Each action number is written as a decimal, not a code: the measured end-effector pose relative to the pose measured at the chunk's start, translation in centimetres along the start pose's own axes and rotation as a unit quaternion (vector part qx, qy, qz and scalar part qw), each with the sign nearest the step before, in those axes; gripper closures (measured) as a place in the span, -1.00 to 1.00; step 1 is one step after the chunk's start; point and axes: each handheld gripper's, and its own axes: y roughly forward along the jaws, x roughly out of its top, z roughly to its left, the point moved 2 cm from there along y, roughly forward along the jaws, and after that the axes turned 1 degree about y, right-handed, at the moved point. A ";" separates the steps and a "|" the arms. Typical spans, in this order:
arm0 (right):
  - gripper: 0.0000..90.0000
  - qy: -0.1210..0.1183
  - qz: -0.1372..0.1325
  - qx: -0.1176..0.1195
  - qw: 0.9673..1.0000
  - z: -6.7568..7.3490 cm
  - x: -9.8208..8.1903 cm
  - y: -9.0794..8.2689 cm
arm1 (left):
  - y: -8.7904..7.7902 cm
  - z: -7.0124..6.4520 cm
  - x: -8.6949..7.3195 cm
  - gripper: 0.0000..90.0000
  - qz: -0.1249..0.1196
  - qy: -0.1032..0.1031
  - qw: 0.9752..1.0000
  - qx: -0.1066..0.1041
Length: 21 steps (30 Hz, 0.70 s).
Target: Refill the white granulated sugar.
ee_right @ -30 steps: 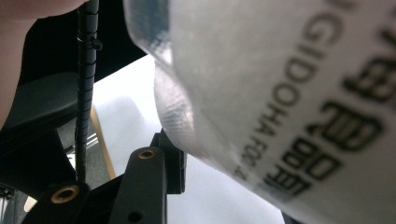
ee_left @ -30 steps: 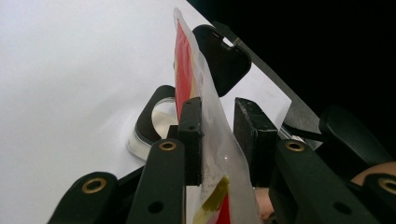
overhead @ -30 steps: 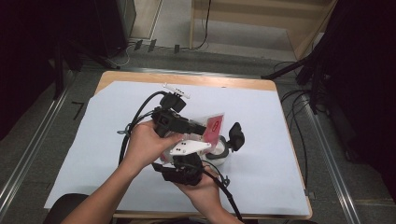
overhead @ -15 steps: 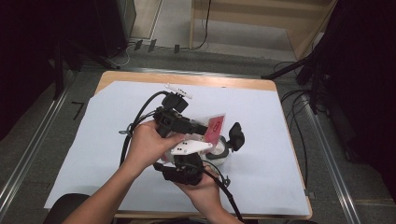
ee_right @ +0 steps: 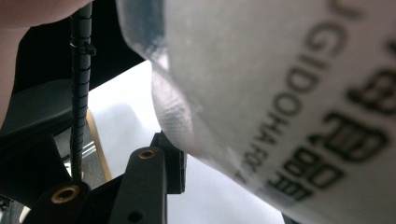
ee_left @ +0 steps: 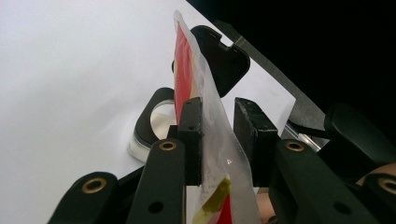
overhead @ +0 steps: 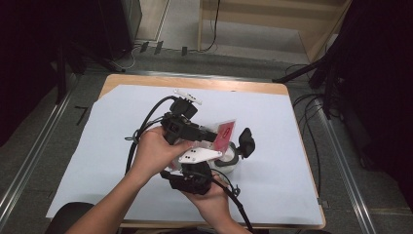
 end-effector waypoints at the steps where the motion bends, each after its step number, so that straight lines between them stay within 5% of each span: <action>1: 0.41 -0.001 0.000 0.000 1.000 0.0 0.0 0.0 | 0.0 0.0 0.0 0.64 0.002 0.000 1.000 0.003; 21: 0.41 -0.002 0.001 -0.004 1.000 0.1 0.2 -0.2 | 0.0 0.0 0.3 0.63 -0.002 -0.004 1.000 -0.004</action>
